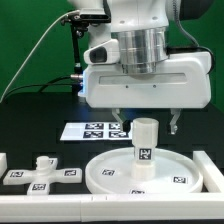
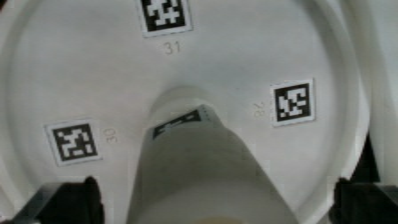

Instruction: Assemble round table

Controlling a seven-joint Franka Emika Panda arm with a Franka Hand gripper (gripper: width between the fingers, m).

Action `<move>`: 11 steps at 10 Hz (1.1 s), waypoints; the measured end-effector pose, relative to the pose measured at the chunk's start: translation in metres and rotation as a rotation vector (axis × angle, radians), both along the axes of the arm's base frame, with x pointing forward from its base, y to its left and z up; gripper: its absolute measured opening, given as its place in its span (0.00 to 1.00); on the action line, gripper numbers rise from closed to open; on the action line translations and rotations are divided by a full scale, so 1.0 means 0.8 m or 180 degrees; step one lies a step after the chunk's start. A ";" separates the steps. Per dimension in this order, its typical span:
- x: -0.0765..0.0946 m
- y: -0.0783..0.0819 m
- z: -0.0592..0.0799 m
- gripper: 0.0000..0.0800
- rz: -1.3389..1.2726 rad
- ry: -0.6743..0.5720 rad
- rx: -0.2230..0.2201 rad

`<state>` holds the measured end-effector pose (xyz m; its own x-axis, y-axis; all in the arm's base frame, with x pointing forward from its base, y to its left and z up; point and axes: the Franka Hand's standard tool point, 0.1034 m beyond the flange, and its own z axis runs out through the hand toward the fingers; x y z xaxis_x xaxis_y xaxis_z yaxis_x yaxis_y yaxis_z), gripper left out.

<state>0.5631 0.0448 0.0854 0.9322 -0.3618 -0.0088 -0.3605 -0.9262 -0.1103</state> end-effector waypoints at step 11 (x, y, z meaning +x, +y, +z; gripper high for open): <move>0.008 0.000 -0.002 0.81 0.3152 -0.0356 -0.0402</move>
Offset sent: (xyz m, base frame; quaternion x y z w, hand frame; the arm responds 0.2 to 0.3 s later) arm 0.0025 -0.0077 0.0055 -0.0891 0.0383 -0.4011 0.9109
